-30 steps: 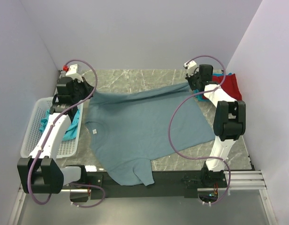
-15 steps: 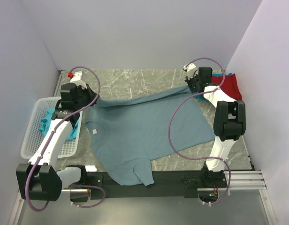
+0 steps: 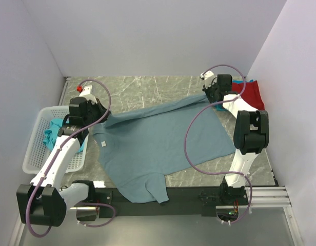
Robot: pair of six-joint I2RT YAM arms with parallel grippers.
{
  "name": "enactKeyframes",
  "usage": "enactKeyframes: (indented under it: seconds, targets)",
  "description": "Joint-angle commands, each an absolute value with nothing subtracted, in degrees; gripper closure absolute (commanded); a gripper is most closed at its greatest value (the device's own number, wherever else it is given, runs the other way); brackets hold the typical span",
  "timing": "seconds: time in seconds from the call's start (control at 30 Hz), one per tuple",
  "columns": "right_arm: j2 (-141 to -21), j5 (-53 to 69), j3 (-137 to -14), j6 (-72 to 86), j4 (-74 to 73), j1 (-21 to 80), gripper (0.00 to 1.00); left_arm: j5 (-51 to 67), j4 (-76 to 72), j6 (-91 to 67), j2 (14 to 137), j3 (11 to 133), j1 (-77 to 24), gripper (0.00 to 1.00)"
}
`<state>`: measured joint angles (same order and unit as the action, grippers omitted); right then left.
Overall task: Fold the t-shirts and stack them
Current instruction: Fold the tshirt
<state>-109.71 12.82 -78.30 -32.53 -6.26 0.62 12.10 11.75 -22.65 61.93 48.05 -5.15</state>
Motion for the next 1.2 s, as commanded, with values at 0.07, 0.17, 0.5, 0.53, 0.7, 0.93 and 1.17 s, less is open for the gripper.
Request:
enactKeyframes:
  seconds: [0.07, 0.17, 0.5, 0.53, 0.7, 0.93, 1.17]
  targets:
    - [-107.1, 11.3, -77.9, -34.1, -6.4, -1.1, 1.00, 12.2, 11.1, -24.2, 59.4, 46.9, -5.7, 0.99]
    - [-107.1, 10.3, -77.3, -35.4, -6.9, -1.1, 1.00, 12.5, 11.4, -24.3, 59.2, 46.8, -5.9, 0.99]
    - [-104.3, 9.8, -72.4, -41.1, -12.9, -1.8, 0.63, 14.2, 12.9, -24.3, 59.1, 45.7, -6.1, 0.99]
    - [-103.4, 10.0, -71.9, -41.0, -12.7, -2.0, 0.61, 14.4, 13.1, -24.3, 59.1, 45.7, -6.1, 0.99]
    - [-96.6, 15.0, -70.6, -39.6, -15.1, -3.4, 0.59, 15.9, 14.1, -24.3, 59.1, 45.7, -6.2, 0.99]
    - [-92.1, 21.5, -68.6, -35.7, -18.4, -3.5, 0.59, 18.4, 15.6, -24.3, 58.7, 45.6, -6.2, 0.99]
    - [-89.7, 24.8, -66.8, -34.1, -19.4, -3.7, 0.59, 21.9, 16.9, -24.1, 59.5, 45.4, -6.4, 0.99]
